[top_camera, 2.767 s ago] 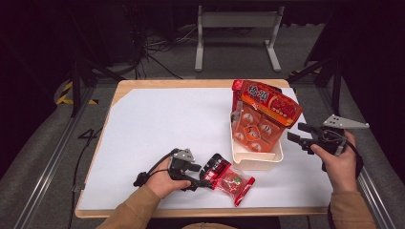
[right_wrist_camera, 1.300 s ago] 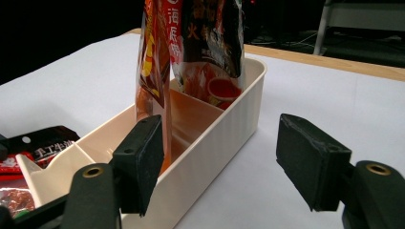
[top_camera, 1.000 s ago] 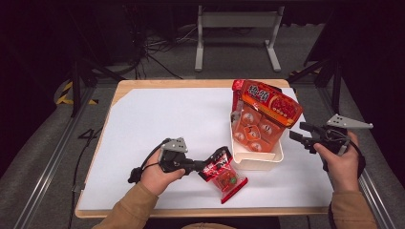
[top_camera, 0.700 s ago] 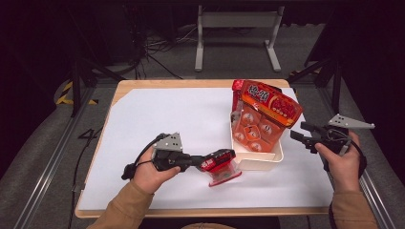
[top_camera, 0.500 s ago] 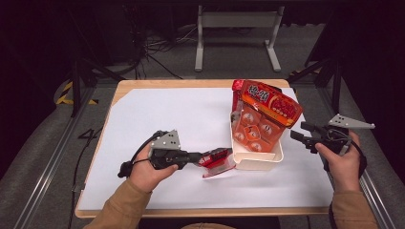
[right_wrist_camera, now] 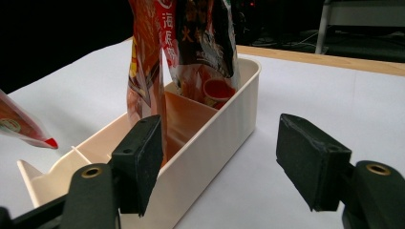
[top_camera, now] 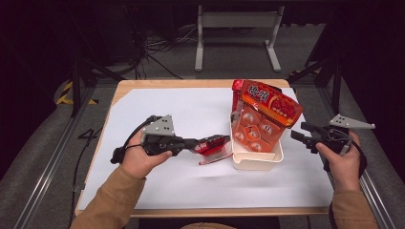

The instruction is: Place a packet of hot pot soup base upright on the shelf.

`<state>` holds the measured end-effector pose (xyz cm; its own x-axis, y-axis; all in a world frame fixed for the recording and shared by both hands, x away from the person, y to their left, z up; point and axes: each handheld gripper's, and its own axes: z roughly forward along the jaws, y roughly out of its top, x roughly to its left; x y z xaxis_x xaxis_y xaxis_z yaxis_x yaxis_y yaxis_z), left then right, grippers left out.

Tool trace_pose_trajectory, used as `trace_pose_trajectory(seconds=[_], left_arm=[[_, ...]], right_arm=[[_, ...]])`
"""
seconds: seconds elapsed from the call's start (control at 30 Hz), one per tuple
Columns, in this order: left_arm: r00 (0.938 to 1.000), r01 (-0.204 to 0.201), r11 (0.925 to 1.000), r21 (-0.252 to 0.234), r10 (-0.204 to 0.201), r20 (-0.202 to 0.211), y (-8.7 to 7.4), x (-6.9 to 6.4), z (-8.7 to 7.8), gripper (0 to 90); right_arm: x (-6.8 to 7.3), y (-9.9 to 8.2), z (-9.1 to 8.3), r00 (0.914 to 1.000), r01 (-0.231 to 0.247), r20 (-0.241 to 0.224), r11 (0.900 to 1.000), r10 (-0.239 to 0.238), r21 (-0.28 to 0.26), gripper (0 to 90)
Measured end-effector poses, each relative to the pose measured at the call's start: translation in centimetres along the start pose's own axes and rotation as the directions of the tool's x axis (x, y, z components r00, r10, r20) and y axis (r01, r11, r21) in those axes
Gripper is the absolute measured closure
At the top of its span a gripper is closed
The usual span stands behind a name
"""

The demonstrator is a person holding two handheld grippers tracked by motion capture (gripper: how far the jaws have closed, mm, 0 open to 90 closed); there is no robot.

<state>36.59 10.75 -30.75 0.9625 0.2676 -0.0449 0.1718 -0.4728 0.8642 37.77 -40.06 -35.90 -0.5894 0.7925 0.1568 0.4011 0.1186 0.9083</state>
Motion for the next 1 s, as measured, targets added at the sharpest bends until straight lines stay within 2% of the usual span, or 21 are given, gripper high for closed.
trace_pose_trajectory(seconds=[0.1, 0.33, 0.47, 0.83, 1.0], left_arm=[[0.9997, -0.013, 0.9999, -0.009, 0.013, 0.019, 0.4, 0.2, -0.1, 90.0], [0.9984, -0.042, 0.9989, -0.020, 0.043, 0.036, 1.1, 0.5, -0.4, 90.0], [0.9972, -0.056, 0.9975, -0.044, 0.058, 0.047, 1.6, 0.8, -0.4, 90.0], [0.9959, -0.062, 0.9944, -0.085, 0.067, 0.061, 2.7, 1.3, 0.3, 90.0], [0.9953, -0.069, 0.9936, -0.089, 0.074, 0.062, 3.1, 1.4, 0.7, 90.0]], right_arm=[[0.0, 0.0, 0.0, 1.0000, -0.001, 0.000, 1.0000, 0.001, 0.000, 33.6], [0.0, -0.2, 0.0, 1.0000, -0.003, -0.001, 1.0000, 0.003, 0.005, 33.4], [0.0, -0.3, -0.1, 1.0000, -0.002, 0.001, 1.0000, 0.002, 0.006, 33.4], [-0.1, -0.3, -0.2, 1.0000, -0.003, -0.001, 1.0000, 0.003, 0.000, 33.2], [-0.2, -0.3, -0.3, 1.0000, -0.002, 0.000, 1.0000, 0.002, -0.003, 33.2]])
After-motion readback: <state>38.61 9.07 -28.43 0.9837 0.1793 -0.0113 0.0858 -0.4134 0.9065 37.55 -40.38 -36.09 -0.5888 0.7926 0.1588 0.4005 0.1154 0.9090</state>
